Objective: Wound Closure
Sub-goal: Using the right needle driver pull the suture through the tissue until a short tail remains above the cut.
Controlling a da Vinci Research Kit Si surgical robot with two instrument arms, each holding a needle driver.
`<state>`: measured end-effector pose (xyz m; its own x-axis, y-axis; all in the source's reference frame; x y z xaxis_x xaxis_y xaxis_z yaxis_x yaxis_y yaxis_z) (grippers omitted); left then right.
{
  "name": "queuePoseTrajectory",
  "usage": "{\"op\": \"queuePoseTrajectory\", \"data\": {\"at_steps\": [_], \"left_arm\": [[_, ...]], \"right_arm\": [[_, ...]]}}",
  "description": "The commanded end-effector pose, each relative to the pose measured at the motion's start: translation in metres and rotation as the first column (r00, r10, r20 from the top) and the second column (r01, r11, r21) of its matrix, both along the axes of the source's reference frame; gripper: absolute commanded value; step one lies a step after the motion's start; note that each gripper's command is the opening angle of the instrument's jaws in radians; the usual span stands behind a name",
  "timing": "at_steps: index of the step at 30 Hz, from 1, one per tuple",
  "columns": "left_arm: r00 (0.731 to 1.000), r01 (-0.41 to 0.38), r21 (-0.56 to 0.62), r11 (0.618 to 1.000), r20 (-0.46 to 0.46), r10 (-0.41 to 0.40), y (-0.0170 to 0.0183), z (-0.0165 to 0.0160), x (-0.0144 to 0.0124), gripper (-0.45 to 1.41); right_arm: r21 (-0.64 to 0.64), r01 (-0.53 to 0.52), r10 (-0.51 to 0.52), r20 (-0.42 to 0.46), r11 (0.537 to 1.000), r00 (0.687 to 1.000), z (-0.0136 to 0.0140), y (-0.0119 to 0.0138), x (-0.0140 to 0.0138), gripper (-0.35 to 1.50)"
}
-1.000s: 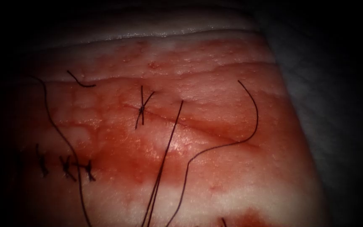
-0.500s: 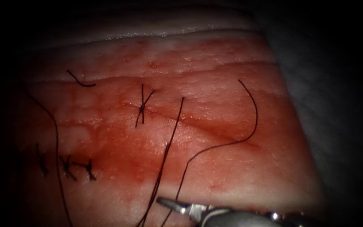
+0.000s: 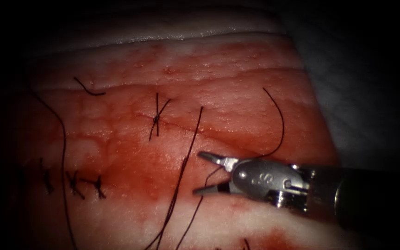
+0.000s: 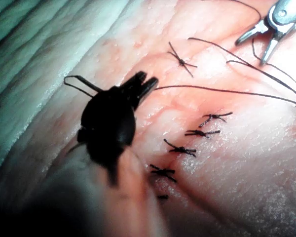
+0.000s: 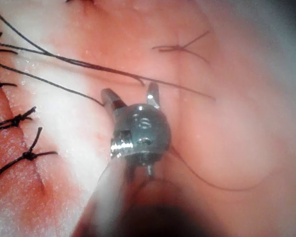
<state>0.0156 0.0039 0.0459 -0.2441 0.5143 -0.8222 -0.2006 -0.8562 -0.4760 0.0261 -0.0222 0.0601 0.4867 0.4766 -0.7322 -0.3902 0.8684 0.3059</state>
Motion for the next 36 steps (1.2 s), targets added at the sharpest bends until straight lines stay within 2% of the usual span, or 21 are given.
{"op": "queuePoseTrajectory", "data": {"at_steps": [1, 4, 8, 9, 14, 17, 18, 21, 29, 32, 36], "left_arm": [[1.000, -0.002, -0.001, 1.000, 0.004, 0.002, 0.0002, 0.0006, -0.0005, -0.45], [1.000, -0.001, -0.001, 1.000, 0.003, 0.001, 0.0002, 0.0006, -0.0006, -0.45], [1.000, 0.000, -0.001, 1.000, 0.002, 0.000, 0.0001, 0.0005, -0.0006, -0.45], [1.000, 0.000, -0.001, 1.000, 0.001, 0.000, 0.0001, 0.0005, -0.0006, -0.45], [1.000, 0.000, -0.001, 1.000, 0.001, 0.000, 0.0001, 0.0005, -0.0006, -0.45], [1.000, 0.001, -0.001, 1.000, 0.000, -0.001, 0.0001, 0.0005, -0.0006, -0.45], [1.000, 0.001, -0.001, 1.000, 0.000, -0.001, 0.0001, 0.0005, -0.0006, -0.45], [1.000, 0.000, -0.001, 1.000, 0.002, 0.000, 0.0001, 0.0005, -0.0007, -0.45], [1.000, -0.001, -0.001, 1.000, 0.004, 0.001, 0.0001, 0.0005, -0.0007, -0.45], [1.000, -0.002, 0.000, 1.000, 0.007, 0.002, 0.0001, 0.0005, -0.0007, -0.45], [1.000, -0.003, 0.000, 1.000, 0.009, 0.003, 0.0001, 0.0005, -0.0007, -0.45]], "right_arm": [[0.006, -0.003, 0.003, 0.004, 1.000, 1.000, 0.0016, 0.0003, 0.0009, 0.83], [0.027, -0.005, 0.005, 0.027, 1.000, 1.000, 0.0031, 0.0001, 0.0016, 0.89], [0.052, 0.012, -0.014, 0.046, 0.999, 0.999, 0.0044, -0.0006, 0.0029, 0.89], [0.059, 0.022, -0.024, 0.040, 0.998, 0.999, 0.0045, -0.0007, 0.0032, 0.81], [0.058, 0.010, -0.011, 0.021, 0.998, 1.000, 0.0037, -0.0003, 0.0039, 0.76], [0.061, 0.006, -0.007, 0.015, 0.998, 1.000, 0.0030, -0.0002, 0.0040, 0.61], [0.063, 0.007, -0.008, 0.014, 0.998, 1.000, 0.0028, -0.0002, 0.0040, 0.46], [0.057, -0.001, 0.000, 0.027, 0.998, 1.000, 0.0023, -0.0004, 0.0038, -0.35], [0.059, -0.015, 0.012, 0.048, 0.998, 0.999, 0.0005, -0.0004, 0.0034, -0.35], [0.073, -0.016, 0.013, 0.040, 0.997, 0.999, -0.0011, -0.0004, 0.0033, -0.35], [0.076, -0.004, 0.001, 0.032, 0.997, 0.999, -0.0038, -0.0017, 0.0031, -0.35]]}}
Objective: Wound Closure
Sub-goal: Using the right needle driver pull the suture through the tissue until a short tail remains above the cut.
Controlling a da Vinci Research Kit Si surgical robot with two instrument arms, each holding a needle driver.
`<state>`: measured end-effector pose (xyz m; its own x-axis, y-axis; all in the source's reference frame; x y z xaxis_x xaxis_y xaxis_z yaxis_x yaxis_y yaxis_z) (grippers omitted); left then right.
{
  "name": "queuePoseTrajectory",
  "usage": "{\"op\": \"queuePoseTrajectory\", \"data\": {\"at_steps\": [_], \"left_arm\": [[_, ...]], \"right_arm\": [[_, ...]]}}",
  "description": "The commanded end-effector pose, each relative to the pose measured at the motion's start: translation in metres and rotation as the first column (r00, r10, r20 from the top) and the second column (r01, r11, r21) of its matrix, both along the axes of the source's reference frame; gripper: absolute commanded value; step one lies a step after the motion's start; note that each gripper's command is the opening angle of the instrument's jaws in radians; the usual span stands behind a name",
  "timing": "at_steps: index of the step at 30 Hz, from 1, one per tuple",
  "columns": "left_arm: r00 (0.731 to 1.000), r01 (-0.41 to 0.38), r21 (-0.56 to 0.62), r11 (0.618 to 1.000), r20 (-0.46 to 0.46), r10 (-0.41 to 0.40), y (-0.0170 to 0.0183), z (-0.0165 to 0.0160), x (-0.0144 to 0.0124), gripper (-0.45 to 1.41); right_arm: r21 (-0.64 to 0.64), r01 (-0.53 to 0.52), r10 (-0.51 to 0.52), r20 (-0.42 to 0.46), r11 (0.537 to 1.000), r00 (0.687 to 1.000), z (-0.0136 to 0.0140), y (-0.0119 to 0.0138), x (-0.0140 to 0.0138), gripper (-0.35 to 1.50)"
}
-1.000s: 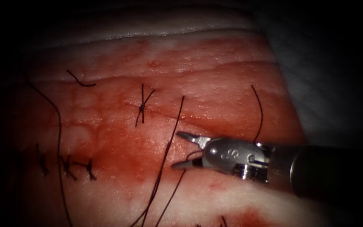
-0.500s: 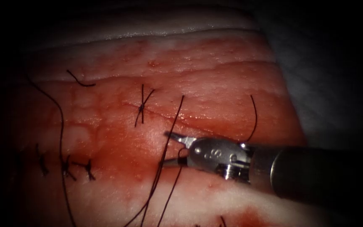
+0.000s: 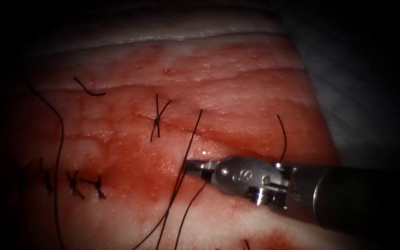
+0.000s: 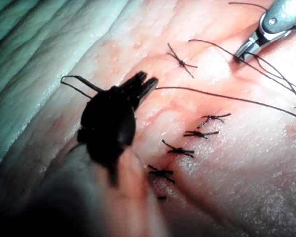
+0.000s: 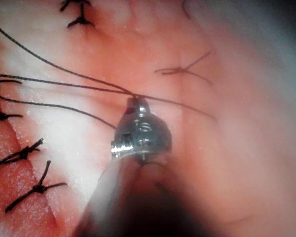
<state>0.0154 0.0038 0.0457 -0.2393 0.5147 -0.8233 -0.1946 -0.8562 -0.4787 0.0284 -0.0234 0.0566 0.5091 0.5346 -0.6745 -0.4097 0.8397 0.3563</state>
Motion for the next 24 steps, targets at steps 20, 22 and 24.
{"op": "queuePoseTrajectory", "data": {"at_steps": [20, 22, 24], "left_arm": [[1.000, 0.002, -0.001, 1.000, 0.003, -0.002, 0.0004, 0.0009, -0.0004, -0.45], [1.000, 0.002, -0.001, 1.000, 0.003, -0.002, 0.0004, 0.0009, -0.0004, -0.45], [1.000, 0.002, -0.001, 1.000, 0.003, -0.002, 0.0004, 0.0009, -0.0004, -0.45]], "right_arm": [[0.000, 0.188, -0.187, -0.068, 0.982, 0.980, -0.0152, -0.0130, 0.0019, -0.35], [-0.001, 0.197, -0.197, -0.072, 0.980, 0.978, -0.0157, -0.0135, 0.0023, -0.35], [-0.005, 0.190, -0.189, -0.091, 0.982, 0.978, -0.0159, -0.0133, 0.0024, -0.35]]}}
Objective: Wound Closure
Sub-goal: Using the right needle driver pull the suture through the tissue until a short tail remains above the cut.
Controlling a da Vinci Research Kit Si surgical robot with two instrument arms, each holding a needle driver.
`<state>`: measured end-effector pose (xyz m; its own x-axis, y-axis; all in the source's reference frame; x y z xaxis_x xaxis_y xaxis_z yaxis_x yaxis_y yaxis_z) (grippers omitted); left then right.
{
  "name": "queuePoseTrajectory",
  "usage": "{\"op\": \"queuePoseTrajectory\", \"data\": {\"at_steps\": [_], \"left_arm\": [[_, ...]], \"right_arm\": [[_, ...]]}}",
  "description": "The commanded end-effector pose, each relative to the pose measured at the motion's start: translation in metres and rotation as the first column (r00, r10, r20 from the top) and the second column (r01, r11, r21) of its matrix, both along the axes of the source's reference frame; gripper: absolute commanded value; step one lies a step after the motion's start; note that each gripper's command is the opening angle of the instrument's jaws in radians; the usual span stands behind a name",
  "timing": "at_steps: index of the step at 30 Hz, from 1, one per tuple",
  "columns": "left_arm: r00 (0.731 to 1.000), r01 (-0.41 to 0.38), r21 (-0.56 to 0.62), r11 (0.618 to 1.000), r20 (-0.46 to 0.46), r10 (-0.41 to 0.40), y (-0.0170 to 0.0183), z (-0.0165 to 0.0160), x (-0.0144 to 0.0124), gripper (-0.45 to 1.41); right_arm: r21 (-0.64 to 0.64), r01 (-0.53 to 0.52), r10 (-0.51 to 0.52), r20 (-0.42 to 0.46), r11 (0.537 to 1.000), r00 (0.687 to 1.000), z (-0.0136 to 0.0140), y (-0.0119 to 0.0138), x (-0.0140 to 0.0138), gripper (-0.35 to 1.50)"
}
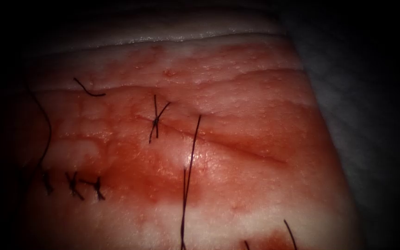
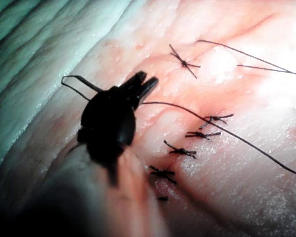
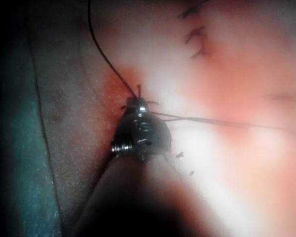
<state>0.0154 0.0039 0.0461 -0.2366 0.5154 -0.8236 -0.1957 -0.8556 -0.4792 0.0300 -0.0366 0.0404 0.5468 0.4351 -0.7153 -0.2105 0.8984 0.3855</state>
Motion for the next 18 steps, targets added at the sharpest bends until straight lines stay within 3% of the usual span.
{"op": "queuePoseTrajectory", "data": {"at_steps": [1, 3, 4, 12, 18], "left_arm": [[1.000, 0.000, -0.002, 1.000, 0.001, 0.000, 0.0002, 0.0006, -0.0005, -0.45], [1.000, 0.000, -0.002, 1.000, 0.001, 0.000, 0.0002, 0.0006, -0.0005, -0.45], [1.000, 0.000, -0.002, 1.000, 0.001, 0.000, 0.0002, 0.0006, -0.0005, -0.45], [1.000, -0.001, -0.002, 1.000, 0.001, 0.001, 0.0003, 0.0007, -0.0005, -0.45], [1.000, -0.001, -0.002, 1.000, 0.001, 0.001, 0.0003, 0.0008, -0.0005, -0.45]], "right_arm": [[0.000, -0.014, 0.014, -0.029, 1.000, 0.999, 0.0003, 0.0001, 0.0009, -0.13], [0.000, -0.053, 0.053, -0.064, 0.999, 0.996, 0.0005, 0.0012, 0.0011, 0.81], [-0.025, -0.070, 0.067, -0.097, 0.997, 0.993, 0.0007, 0.0021, 0.0010, 1.13], [-0.052, -0.218, 0.204, -0.200, 0.975, 0.958, 0.0030, 0.0082, -0.0013, 1.41], [-0.073, -0.275, 0.261, -0.159, 0.959, 0.952, 0.0063, 0.0106, -0.0035, 1.45]]}}
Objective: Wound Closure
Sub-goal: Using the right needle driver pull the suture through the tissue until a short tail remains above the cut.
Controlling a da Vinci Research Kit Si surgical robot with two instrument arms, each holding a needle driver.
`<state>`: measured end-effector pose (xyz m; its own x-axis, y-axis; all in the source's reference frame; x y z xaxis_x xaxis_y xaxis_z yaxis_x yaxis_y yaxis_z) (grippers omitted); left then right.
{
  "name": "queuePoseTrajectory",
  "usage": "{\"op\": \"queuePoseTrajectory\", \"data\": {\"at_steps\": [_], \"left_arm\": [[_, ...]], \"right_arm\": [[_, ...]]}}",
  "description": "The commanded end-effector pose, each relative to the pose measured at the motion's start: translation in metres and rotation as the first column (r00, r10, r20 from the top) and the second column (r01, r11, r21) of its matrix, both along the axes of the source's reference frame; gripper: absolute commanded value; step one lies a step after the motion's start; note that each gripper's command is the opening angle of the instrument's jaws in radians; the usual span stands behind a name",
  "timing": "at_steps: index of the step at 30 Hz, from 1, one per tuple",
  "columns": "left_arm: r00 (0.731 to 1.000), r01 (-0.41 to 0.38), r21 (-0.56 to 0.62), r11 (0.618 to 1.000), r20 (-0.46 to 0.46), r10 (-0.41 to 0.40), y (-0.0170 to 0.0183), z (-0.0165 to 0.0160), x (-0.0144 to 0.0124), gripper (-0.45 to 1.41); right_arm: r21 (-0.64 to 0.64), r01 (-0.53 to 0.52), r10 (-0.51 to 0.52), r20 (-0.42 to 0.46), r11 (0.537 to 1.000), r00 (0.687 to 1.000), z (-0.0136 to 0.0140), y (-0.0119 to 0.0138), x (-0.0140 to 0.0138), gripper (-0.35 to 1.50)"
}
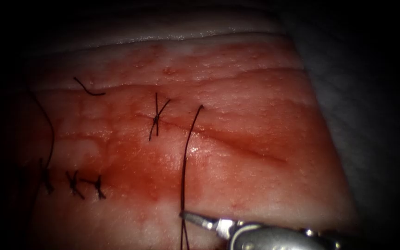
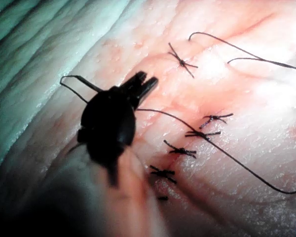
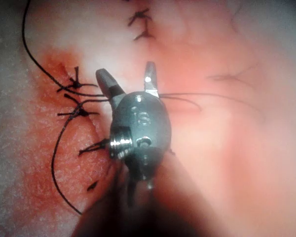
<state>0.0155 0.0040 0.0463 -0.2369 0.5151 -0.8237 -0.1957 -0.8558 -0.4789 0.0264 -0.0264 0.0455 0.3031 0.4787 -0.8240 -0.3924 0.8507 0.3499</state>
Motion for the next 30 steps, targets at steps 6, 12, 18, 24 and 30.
{"op": "queuePoseTrajectory", "data": {"at_steps": [6, 12, 18, 24, 30], "left_arm": [[1.000, 0.001, -0.002, 1.000, 0.001, -0.001, 0.0003, 0.0009, -0.0006, -0.45], [1.000, 0.001, -0.002, 1.000, 0.000, -0.001, 0.0003, 0.0010, -0.0006, -0.45], [1.000, 0.001, -0.002, 1.000, 0.000, -0.001, 0.0003, 0.0009, -0.0006, -0.45], [1.000, 0.001, -0.002, 1.000, 0.000, -0.001, 0.0003, 0.0009, -0.0006, -0.45], [1.000, 0.002, -0.002, 1.000, -0.001, -0.002, 0.0003, 0.0010, -0.0006, -0.45]], "right_arm": [[-0.010, 0.017, -0.016, 0.083, 1.000, 0.996, 0.0064, 0.0031, -0.0014, 1.33], [-0.045, 0.068, -0.060, 0.157, 0.997, 0.986, 0.0119, 0.0043, 0.0000, 1.31], [-0.073, 0.114, -0.097, 0.203, 0.991, 0.974, 0.0159, 0.0047, 0.0022, 1.31], [-0.075, 0.132, -0.115, 0.201, 0.988, 0.973, 0.0165, 0.0049, 0.0032, 0.84], [-0.058, 0.167, -0.152, 0.205, 0.984, 0.967, 0.0158, 0.0044, 0.0034, -0.35]]}}
